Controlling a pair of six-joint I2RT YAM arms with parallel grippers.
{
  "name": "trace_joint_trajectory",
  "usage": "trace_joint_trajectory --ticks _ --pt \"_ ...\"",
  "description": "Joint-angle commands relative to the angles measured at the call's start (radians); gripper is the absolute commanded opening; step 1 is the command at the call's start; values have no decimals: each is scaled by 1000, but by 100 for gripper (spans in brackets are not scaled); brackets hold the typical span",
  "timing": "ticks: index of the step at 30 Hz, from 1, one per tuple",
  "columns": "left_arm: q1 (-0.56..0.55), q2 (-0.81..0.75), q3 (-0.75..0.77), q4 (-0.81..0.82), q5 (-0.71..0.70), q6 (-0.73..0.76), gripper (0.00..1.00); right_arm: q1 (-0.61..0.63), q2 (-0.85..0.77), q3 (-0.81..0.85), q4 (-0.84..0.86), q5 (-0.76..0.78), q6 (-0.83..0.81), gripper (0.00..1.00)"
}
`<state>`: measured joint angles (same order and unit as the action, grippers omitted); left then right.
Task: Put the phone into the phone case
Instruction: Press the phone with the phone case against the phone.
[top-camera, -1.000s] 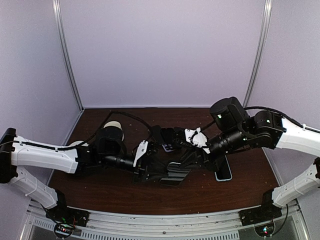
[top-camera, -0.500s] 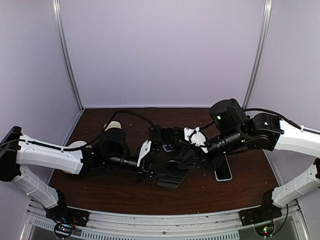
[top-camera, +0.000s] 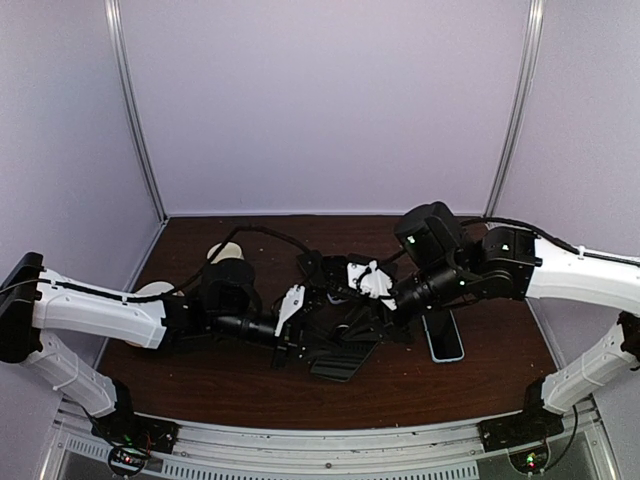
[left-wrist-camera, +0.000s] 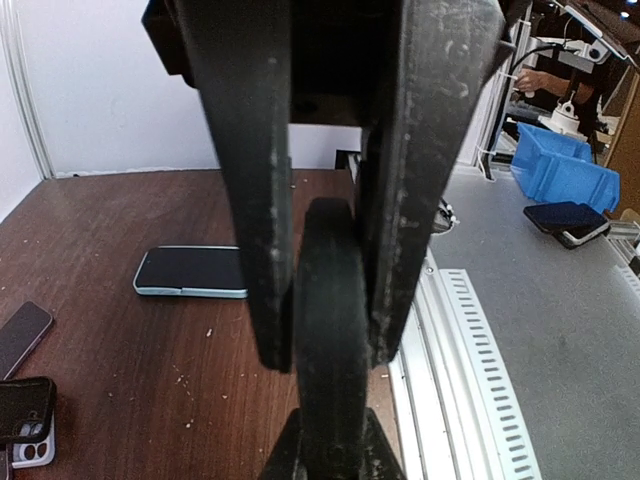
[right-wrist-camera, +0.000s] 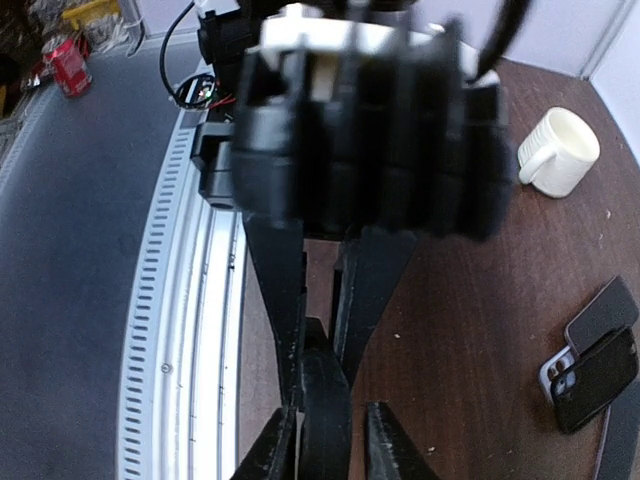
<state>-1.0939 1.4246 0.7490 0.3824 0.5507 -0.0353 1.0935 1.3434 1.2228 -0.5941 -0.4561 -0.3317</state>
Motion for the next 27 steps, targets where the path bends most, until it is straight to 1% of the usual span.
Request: trace_joint_trajectory --ticks 1,2,3,7,8,10,11,13,16,19,22,23,25,27 --pt "-3 -18 32 70 12 11 0 2 6 39 25 -38 -3 9" --pt "-3 -18 32 70 13 11 0 3 6 40 27 -39 -3 2" --pt "-4 -18 31 70 13 11 0 2 7 38 28 -42 -3 0" --pt "-4 -19 26 87 17 -7 0 -5 5 33 25 -47 5 0" --pt "-4 -19 22 101 15 -19 0 -7 4 35 26 -43 8 2" --pt "-2 -25 9 141 3 -55 0 -10 -5 31 28 -17 28 35" --pt "0 -30 -1 169 -4 -79 0 -15 -15 25 33 -8 40 46" --pt "16 -36 -19 246 1 -141 0 -30 -51 -10 76 -1 74 61" --pt "45 -27 -34 391 32 -269 0 -57 -136 -122 208 -18 134 74" --pt "54 -22 -46 513 31 -349 0 -72 -217 -257 396 -51 218 79" --pt "54 -23 -52 600 12 -403 0 -75 -280 -361 555 -54 308 80" --pt "55 -23 -49 611 3 -417 0 -75 -290 -406 638 -58 349 79" --pt "55 -23 -44 610 -7 -432 0 -76 -296 -451 726 -71 413 75" --pt "54 -17 -48 619 -12 -436 0 -76 -287 -471 761 -70 445 64"
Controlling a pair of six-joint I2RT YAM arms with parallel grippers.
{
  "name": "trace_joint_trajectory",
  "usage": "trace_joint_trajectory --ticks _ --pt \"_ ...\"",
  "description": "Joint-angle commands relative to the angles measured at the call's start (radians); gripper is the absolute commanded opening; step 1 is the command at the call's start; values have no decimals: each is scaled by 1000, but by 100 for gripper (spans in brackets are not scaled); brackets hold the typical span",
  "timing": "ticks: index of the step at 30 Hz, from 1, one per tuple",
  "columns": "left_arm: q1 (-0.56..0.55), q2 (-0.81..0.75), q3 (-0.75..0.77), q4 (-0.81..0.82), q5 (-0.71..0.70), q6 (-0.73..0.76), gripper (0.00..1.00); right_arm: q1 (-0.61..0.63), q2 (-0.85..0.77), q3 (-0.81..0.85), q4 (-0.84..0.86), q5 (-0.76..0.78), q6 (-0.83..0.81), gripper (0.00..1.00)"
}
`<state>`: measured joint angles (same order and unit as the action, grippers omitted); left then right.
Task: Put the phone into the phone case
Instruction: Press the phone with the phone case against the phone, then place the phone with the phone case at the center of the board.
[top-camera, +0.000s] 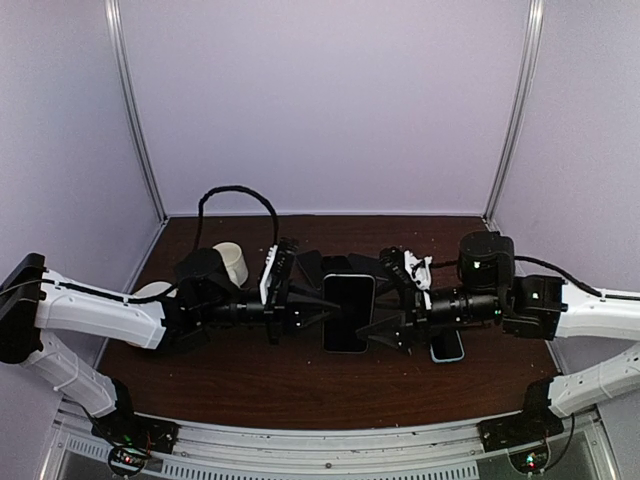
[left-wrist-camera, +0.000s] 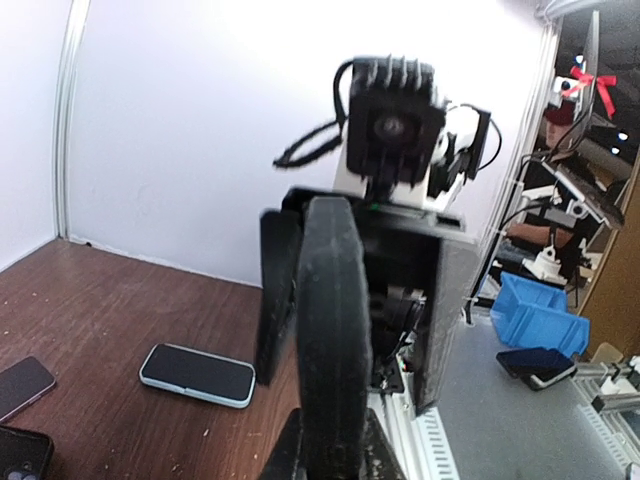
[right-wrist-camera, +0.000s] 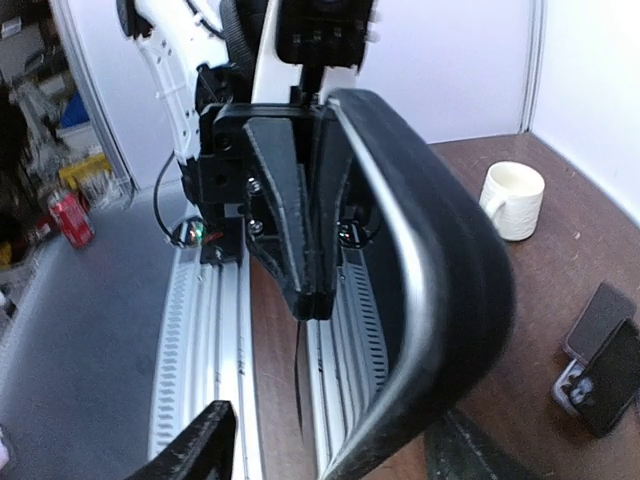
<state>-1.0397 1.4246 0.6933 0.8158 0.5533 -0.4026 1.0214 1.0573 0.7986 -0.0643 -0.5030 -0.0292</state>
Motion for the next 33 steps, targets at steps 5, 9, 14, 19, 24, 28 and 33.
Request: trace_joint_trajectory --ticks 5,9,14,19,24,28,33 --pt "0 -7 -15 273 -12 -96 0 -8 24 -64 269 -39 187 26" --pt "0 -4 -18 297 -15 -112 0 -16 25 -55 238 -44 193 3" --pt "0 -3 -16 268 -28 -114 0 -35 27 -23 161 -36 216 0" --pt "1 -58 -108 203 -255 -104 65 -75 38 42 -27 44 306 0" --pt "4 -175 -99 -265 -596 -16 82 -149 92 76 -259 101 490 0" --pt "5 -217 -91 -439 -738 46 85 -212 144 48 -305 65 589 0" --pt "6 -212 -39 -599 -821 50 86 -281 250 27 -265 -40 647 0"
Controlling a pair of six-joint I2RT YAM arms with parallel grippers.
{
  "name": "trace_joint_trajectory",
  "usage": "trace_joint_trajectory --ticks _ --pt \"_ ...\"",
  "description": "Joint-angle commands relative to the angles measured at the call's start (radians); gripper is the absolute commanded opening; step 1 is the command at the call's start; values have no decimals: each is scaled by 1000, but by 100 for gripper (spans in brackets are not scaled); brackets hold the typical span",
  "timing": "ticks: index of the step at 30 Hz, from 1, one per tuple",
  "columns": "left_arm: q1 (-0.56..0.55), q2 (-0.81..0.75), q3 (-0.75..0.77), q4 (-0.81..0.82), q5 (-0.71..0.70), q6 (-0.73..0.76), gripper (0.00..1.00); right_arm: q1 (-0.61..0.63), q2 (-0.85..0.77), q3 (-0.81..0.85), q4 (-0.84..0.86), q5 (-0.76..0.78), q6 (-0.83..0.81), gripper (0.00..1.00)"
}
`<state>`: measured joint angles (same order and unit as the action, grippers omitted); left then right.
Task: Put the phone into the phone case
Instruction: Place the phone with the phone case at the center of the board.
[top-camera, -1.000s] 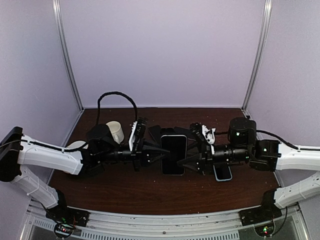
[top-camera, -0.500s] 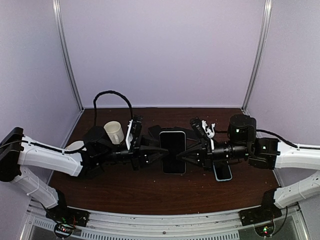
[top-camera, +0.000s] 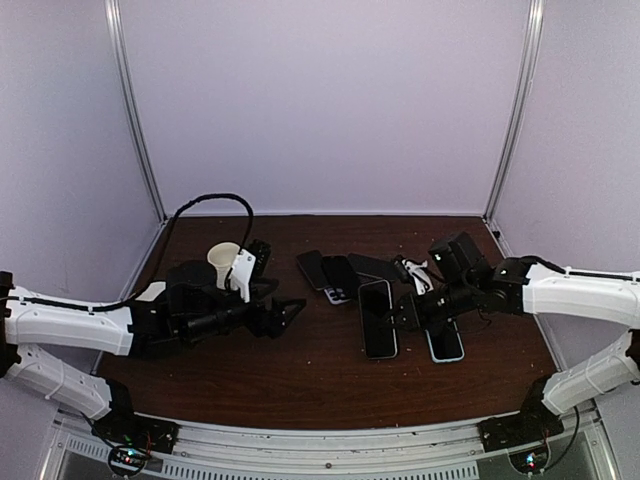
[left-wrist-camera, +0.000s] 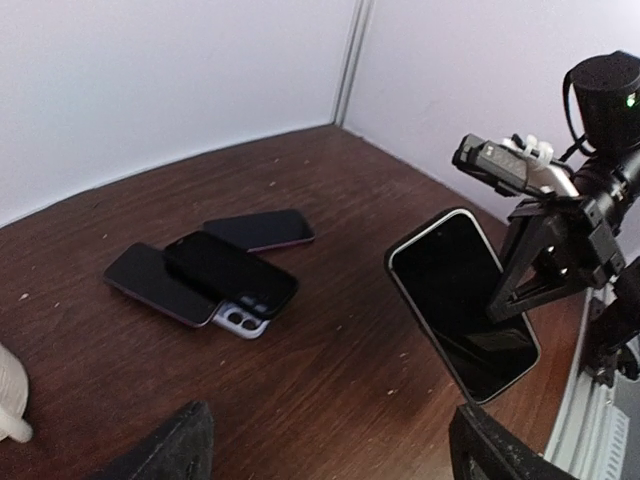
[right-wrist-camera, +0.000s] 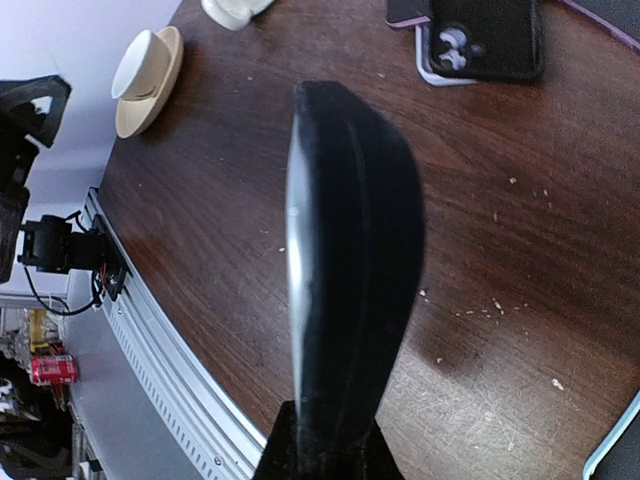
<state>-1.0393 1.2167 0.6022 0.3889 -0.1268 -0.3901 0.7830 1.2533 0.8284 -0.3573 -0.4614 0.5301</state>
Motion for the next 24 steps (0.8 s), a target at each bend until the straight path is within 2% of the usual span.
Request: trace_joint_trajectory --ticks 1,12,16,20,24 --pt "6 -3 53 -185 -150 34 86 -54 66 -4 28 -91 91 0" --pt "7 -5 25 -178 -158 72 86 -190 235 -45 -14 -163 39 0" --pt "9 7 26 -171 -153 74 86 -217 296 -36 -56 -143 0 9" --pt "12 6 25 -168 -152 77 87 -218 345 21 -184 -24 -66 24" --pt "16 5 21 -165 -149 79 87 -218 349 38 -244 90 -91 29"
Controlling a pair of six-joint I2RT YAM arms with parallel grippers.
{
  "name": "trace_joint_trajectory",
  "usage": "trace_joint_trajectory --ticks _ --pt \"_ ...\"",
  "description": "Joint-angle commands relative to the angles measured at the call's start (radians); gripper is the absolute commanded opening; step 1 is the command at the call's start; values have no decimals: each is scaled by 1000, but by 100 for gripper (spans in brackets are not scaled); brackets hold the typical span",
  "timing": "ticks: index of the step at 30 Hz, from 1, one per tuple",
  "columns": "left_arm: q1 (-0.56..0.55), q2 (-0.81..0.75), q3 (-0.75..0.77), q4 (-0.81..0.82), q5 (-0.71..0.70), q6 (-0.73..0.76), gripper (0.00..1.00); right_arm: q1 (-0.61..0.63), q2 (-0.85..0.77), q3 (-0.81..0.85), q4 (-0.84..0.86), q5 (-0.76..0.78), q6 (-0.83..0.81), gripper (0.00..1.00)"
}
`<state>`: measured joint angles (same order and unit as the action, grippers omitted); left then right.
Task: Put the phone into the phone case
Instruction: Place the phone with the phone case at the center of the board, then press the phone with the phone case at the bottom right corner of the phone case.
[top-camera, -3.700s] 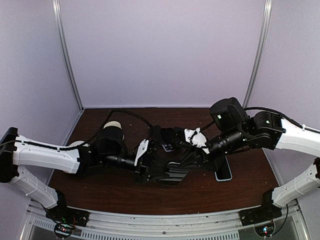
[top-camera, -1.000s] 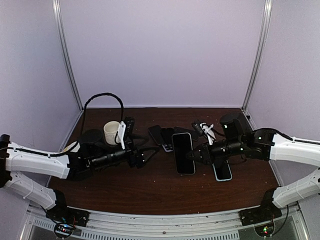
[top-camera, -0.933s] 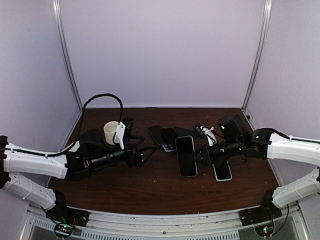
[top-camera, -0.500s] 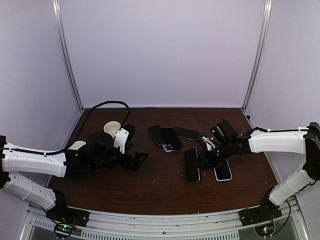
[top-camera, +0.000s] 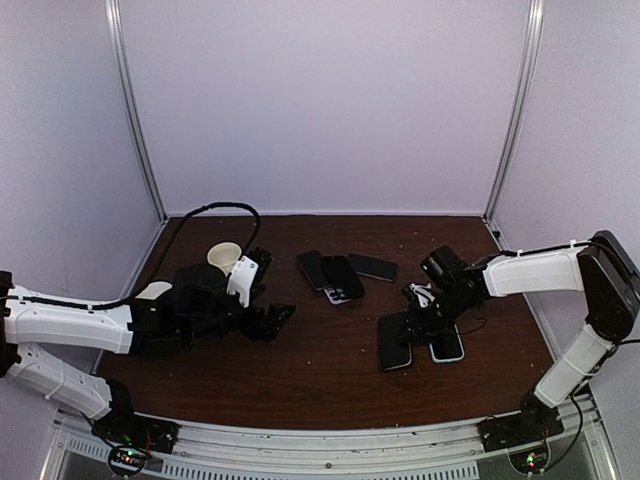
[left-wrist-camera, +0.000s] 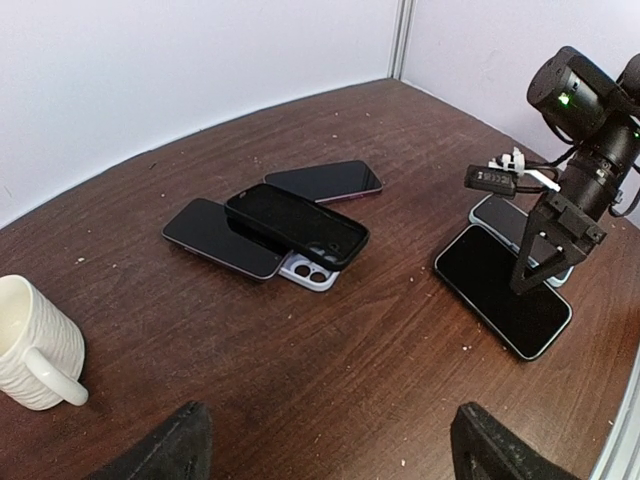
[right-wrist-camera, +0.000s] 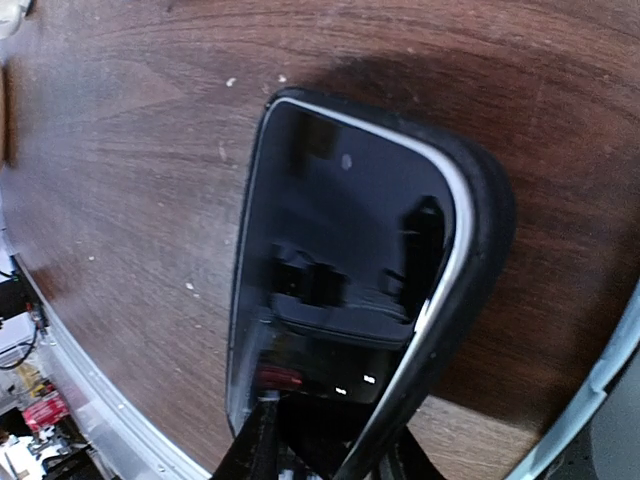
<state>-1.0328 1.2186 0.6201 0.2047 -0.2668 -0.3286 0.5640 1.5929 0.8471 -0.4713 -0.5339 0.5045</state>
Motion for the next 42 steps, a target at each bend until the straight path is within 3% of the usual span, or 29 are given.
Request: trace_joint_trajectory --ticks 1,13,21,26,39,42 --pt "11 3 3 20 -8 16 87 2 10 22 -137 174 -66 29" --pt "13 10 7 22 16 17 87 116 -26 112 -347 483 -46 51" --pt "12 14 5 25 23 19 87 207 -85 52 -280 461 89 36" --pt "13 16 4 26 28 20 87 254 -66 18 -228 423 136 33" --pt "14 17 5 28 15 34 87 358 128 -61 -292 488 203 7" --pt "17 20 10 25 16 36 87 380 143 -87 -273 459 221 5"
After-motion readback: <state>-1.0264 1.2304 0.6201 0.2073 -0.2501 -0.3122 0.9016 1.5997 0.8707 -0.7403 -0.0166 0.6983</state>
